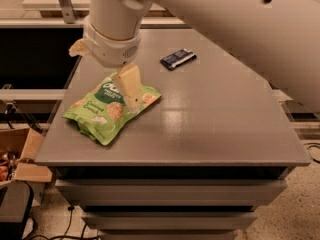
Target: Pick green rice chip bag
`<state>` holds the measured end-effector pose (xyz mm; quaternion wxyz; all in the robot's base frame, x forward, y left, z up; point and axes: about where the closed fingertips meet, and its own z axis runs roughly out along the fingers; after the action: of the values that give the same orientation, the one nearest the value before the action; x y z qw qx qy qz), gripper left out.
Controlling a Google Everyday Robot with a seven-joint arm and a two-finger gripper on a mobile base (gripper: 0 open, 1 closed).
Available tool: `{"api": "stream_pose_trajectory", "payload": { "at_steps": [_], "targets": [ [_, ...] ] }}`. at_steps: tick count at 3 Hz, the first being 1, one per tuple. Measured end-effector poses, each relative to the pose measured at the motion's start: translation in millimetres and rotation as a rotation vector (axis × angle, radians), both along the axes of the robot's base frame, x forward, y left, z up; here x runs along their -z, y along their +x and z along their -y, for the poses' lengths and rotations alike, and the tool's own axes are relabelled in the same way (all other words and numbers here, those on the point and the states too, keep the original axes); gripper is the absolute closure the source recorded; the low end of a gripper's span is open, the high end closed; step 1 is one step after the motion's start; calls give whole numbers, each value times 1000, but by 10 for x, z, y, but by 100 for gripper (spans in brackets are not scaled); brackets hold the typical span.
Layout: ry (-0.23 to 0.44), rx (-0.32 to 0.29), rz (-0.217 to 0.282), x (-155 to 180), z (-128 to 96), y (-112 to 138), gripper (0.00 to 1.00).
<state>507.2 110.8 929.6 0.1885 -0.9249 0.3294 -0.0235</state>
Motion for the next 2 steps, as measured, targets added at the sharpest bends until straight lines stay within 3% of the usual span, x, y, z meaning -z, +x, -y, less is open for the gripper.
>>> {"api": "stream_pose_trajectory", "payload": {
  "at_steps": [2],
  "targets": [
    [2, -50, -26, 396, -197, 340, 0]
  ]
}}
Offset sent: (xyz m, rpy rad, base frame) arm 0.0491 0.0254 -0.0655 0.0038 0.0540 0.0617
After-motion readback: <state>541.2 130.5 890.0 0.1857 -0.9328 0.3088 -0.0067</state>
